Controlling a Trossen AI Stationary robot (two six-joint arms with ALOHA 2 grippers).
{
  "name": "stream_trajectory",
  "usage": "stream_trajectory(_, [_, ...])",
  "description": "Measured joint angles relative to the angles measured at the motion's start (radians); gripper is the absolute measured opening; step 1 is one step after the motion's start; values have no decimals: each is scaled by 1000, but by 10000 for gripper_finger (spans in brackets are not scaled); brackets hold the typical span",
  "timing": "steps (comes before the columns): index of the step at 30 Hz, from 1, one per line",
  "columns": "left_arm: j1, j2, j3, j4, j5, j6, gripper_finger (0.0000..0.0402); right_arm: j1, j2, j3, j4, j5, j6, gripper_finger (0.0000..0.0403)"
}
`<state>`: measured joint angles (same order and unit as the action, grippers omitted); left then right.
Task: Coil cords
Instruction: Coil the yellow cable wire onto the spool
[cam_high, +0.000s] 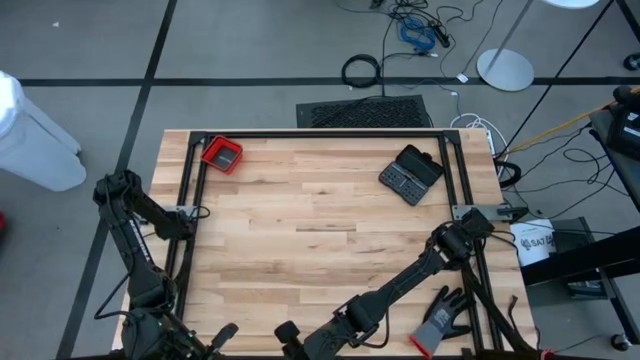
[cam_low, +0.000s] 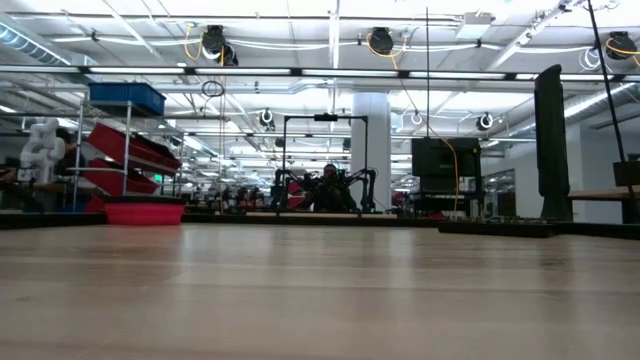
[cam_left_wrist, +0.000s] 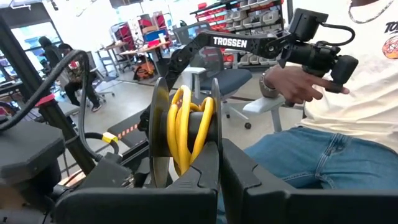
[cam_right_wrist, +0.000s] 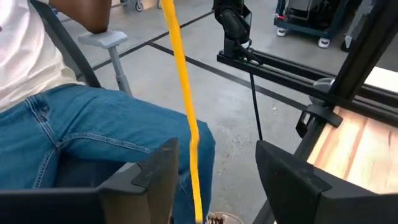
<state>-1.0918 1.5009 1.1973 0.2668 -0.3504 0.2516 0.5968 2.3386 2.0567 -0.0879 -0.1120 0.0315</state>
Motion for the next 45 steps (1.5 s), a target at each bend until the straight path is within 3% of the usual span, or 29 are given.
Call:
stream_trajectory(13, [-2,0,0,0,-32,21,2,-6,19,0,-5,-77,25,182])
stream_trajectory(45, [-2,0,0,-5,-51,26,2,-15,49,1,78,-126,47,180])
